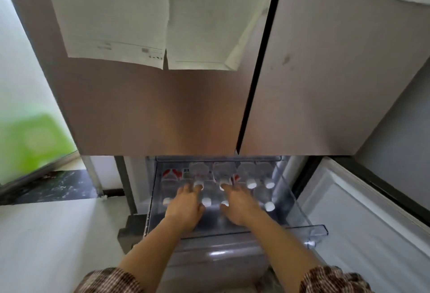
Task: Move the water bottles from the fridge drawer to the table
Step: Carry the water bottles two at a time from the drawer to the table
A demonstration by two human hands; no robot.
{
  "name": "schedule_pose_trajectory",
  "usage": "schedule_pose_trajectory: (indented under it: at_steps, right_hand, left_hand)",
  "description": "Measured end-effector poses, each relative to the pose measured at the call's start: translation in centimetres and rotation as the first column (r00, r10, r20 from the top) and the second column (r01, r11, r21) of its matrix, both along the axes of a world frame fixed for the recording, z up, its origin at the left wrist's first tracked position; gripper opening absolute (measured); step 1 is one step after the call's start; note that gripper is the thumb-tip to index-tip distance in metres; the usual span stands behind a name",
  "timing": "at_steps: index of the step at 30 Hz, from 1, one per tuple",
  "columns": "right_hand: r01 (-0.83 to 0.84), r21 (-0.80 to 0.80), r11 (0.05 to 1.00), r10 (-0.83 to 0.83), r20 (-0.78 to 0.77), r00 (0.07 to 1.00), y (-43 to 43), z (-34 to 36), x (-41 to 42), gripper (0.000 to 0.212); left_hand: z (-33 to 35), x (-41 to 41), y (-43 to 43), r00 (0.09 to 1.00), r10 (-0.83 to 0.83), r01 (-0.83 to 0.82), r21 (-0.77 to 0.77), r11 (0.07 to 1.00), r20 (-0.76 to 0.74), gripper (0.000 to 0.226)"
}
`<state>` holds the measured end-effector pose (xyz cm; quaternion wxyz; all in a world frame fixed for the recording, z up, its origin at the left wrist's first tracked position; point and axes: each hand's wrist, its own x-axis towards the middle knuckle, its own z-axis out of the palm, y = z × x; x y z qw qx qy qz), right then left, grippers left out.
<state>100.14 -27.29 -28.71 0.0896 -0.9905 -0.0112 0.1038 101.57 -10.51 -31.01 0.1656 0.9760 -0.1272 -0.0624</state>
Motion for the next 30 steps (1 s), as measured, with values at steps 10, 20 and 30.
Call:
schedule_pose_trajectory:
  at_steps: [10, 20, 30]
  right_hand:
    - [-0.113, 0.157, 0.981, 0.116, -0.011, 0.993, -2.8, -5.1, 7.0, 0.049]
    - [-0.154, 0.081, 0.985, 0.144, 0.110, 0.983, -2.4, -4.6, 6.7, 0.045]
    - [-0.308, 0.038, 0.951, 0.272, 0.371, 0.888, -0.5, 0.1, 1.0, 0.041]
  left_hand:
    - [-4.8, 6.3, -2.2, 0.998, 0.035, -0.037, -0.020, 0.999, -0.057, 0.057]
    - [-3.2, 4.8, -2.1, 0.995, 0.036, -0.045, 0.100, 0.994, 0.089, 0.035]
    - [2.7, -0.5, 1.3, 0.961, -0.052, 0.016, 0.132, 0.991, 0.271, 0.042]
